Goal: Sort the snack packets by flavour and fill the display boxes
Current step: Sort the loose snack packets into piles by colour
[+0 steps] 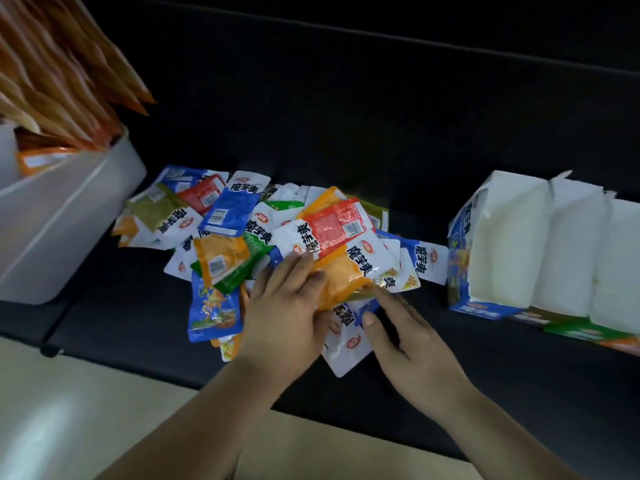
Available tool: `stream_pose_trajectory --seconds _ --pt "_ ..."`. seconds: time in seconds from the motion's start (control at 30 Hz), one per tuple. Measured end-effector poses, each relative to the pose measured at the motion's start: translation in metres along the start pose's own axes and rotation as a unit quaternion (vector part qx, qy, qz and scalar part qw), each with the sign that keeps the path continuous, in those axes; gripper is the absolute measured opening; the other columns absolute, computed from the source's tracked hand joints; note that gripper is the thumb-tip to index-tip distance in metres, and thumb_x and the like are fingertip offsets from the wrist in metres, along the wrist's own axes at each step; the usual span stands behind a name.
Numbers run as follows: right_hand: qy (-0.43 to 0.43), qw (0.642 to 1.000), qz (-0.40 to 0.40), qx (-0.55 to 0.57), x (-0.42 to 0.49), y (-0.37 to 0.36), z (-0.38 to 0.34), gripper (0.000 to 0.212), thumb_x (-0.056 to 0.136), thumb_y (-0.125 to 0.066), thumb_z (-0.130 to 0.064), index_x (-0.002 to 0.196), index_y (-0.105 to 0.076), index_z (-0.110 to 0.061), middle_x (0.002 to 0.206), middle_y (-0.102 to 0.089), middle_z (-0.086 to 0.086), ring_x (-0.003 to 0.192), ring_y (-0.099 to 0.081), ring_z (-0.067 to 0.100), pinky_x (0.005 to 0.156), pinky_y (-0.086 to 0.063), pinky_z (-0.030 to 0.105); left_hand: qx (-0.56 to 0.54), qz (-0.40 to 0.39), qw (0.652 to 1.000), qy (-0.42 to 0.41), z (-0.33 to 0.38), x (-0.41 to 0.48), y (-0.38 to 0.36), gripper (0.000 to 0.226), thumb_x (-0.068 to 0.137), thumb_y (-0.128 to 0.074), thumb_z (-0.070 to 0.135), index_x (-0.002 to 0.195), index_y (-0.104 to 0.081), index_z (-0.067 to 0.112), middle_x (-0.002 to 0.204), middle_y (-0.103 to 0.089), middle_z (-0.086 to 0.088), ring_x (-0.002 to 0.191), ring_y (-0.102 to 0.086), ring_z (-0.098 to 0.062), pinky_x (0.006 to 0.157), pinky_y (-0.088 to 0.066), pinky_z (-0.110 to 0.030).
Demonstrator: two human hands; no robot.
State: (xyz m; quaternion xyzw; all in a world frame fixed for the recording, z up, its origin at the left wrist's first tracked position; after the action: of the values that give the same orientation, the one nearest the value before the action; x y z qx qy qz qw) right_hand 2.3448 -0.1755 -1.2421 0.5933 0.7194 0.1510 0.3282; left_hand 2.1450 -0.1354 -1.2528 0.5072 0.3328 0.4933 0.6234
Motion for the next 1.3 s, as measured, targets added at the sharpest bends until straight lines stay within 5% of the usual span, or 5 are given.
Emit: stream_pose_trajectory --seconds 0.13,0.33,0.53,0.87,1.3 --pt "0.010 0.998 -0.050 0.027 0.009 0.004 -0.006 0.033 0.103 -0.048 -0.053 0.126 -0.046 -0.076 0.139 -0.036 -0.053 0.136 -0.028 -0.026 0.106 -0.029 0.007 0.006 0.035 0.999 -0.023 0.004 -0.011 0.000 0.041 0.087 -0.067 0.043 0.117 -0.073 0.015 0.140 -0.063 -0.003 0.135 -0.053 -0.027 0.109 -0.042 -0.058" --pt "-0.009 0.981 0.118 0.151 0.011 0.015 0.000 0.012 0.093 -0.074 -0.026 0.095 -0.063 -0.031 0.090 -0.070 -0.021 0.086 -0.067 0.000 0.073 -0.052 0.017 -0.092 0.090 0.989 -0.078 0.023 -0.017 0.016 0.026 0.095 -0.065 0.047 0.094 -0.077 0.024 0.108 -0.072 0.011 0.101 -0.064 -0.018 0.081 -0.050 -0.042" --pt "-0.006 0.996 0.055 -0.068 0.009 0.000 0.009 0.062 0.081 -0.072 -0.061 0.139 -0.057 -0.045 0.135 -0.052 -0.022 0.126 -0.048 0.003 0.097 -0.051 0.031 -0.012 -0.020 0.995 0.098 -0.011 0.032 0.016 0.071 0.096 -0.062 0.051 0.156 -0.039 0.021 0.167 -0.030 -0.014 0.154 -0.024 -0.039 0.116 -0.035 -0.058" --pt "-0.045 0.987 0.154 -0.024 0.006 0.001 0.035 0.078 0.083 -0.086 -0.033 0.150 -0.046 -0.035 0.123 -0.055 -0.015 0.112 -0.059 0.006 0.085 -0.054 0.027 -0.103 0.074 0.982 0.137 -0.013 0.013 0.029 0.052 0.086 -0.081 0.035 0.127 -0.054 0.018 0.106 -0.069 -0.004 0.083 -0.069 -0.025 0.060 -0.054 -0.032" --pt "-0.035 0.984 0.165 -0.051 0.003 0.007 0.045 0.069 0.088 -0.080 -0.038 0.150 -0.052 -0.036 0.112 -0.048 -0.012 0.097 -0.059 0.006 0.079 -0.058 0.025 0.014 -0.073 0.996 -0.046 0.043 0.052 0.012 0.073 0.094 -0.064 0.048 0.157 -0.037 0.023 0.170 -0.020 -0.003 0.158 -0.011 -0.032 0.127 -0.015 -0.052"
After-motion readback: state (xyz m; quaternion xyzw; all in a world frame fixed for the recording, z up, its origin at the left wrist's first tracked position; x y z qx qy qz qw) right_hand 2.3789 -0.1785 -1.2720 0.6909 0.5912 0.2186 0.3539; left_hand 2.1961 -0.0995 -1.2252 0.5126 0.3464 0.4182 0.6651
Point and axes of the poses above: each hand's wrist, its own x-axis towards the middle knuckle, its own y-axis out of the back of the hand, z = x × y, the point moved 3 cm from there along x, towards the middle knuckle
